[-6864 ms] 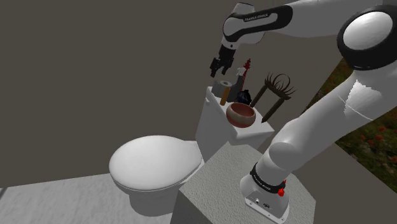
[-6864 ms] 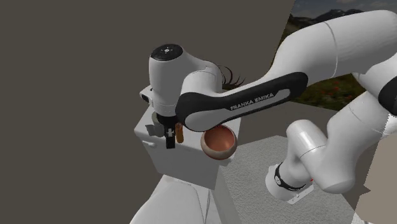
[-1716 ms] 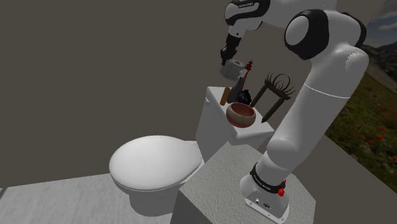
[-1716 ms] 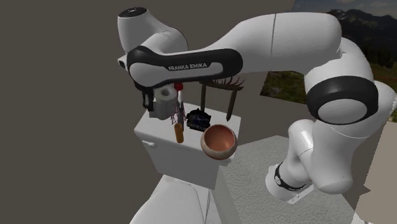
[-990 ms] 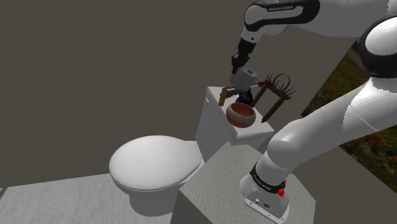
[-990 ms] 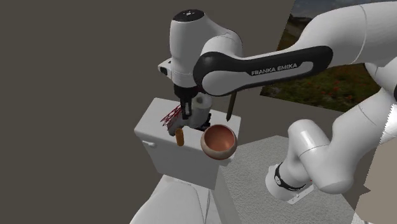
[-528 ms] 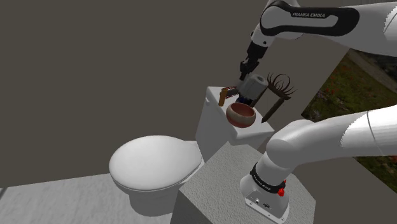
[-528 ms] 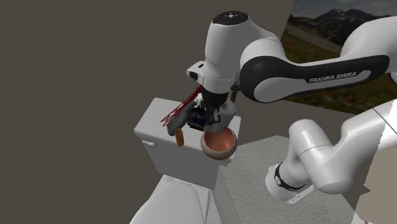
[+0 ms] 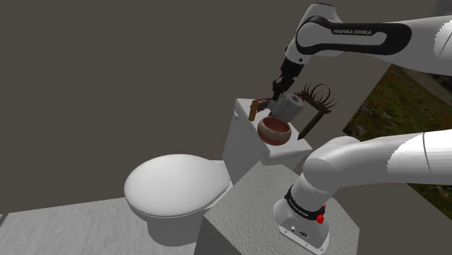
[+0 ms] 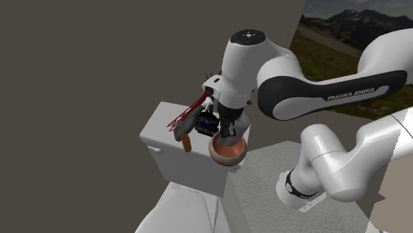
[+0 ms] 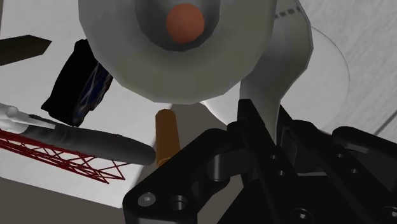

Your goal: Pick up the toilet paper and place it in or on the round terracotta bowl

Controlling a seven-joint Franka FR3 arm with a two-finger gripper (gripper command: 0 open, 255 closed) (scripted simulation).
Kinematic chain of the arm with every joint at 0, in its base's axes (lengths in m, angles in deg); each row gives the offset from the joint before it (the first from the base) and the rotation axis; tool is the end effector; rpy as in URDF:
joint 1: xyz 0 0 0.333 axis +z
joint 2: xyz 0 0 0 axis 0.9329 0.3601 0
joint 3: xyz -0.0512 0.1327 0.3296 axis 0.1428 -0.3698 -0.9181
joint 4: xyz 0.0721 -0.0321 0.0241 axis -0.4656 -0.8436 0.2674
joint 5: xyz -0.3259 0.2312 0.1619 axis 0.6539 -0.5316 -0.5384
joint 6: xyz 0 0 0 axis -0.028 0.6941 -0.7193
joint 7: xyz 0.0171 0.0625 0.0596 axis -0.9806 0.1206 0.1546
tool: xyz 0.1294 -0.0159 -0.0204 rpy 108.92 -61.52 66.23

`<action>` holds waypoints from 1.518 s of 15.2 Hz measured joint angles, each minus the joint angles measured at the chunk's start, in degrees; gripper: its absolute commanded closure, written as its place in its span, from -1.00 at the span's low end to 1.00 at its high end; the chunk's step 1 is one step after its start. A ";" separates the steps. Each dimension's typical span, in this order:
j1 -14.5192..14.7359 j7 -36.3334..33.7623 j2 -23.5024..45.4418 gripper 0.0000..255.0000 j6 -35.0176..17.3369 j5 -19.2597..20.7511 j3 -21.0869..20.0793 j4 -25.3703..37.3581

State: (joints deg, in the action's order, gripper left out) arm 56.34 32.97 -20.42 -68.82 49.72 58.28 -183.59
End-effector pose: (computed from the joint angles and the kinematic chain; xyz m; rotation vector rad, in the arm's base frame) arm 0.2950 -0.1884 0.5110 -3.1283 0.2380 -0.1281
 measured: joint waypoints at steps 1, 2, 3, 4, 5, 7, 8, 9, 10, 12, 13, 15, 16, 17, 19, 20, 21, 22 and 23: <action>-0.02 -0.02 0.17 1.00 -0.84 0.09 0.13 -0.68; -0.10 0.07 0.28 1.00 -1.64 0.25 0.34 -1.36; -0.18 -0.02 0.04 1.00 -2.36 0.36 0.37 -2.33; -0.21 -0.02 0.19 1.00 -3.06 0.45 0.50 -2.88; -0.30 0.04 0.22 1.00 -3.82 0.60 0.67 -3.61; -0.40 0.09 0.56 1.00 -5.48 0.85 1.00 -4.94; -0.46 0.12 0.66 1.00 -6.24 0.97 1.16 -5.59; -0.50 0.04 0.78 1.00 -7.26 1.10 1.27 -6.51; -0.49 0.04 1.13 1.00 -8.06 1.17 1.41 -6.96; -0.57 0.06 1.31 1.00 -9.11 1.34 1.61 -7.82; -0.57 0.03 1.34 1.00 -9.31 1.35 1.61 -7.98; -0.57 0.03 1.38 1.00 -9.45 1.37 1.63 -8.07; -0.57 0.03 1.38 1.00 -9.48 1.37 1.64 -8.09; -0.57 0.03 1.39 1.00 -9.49 1.37 1.64 -8.10; -0.57 0.02 1.38 -1.00 -9.51 1.38 1.63 -8.10; -0.57 0.02 1.38 -1.00 -9.51 1.38 1.63 -8.10; -0.57 0.02 1.38 -1.00 -9.51 1.38 1.63 -8.09; -0.57 0.02 1.38 -1.00 -9.51 1.38 1.63 -8.09; -0.57 0.02 1.38 -1.00 -9.51 1.38 1.63 -8.09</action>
State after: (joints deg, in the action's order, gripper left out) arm 55.77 32.99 -19.04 -78.34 51.10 59.92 -191.69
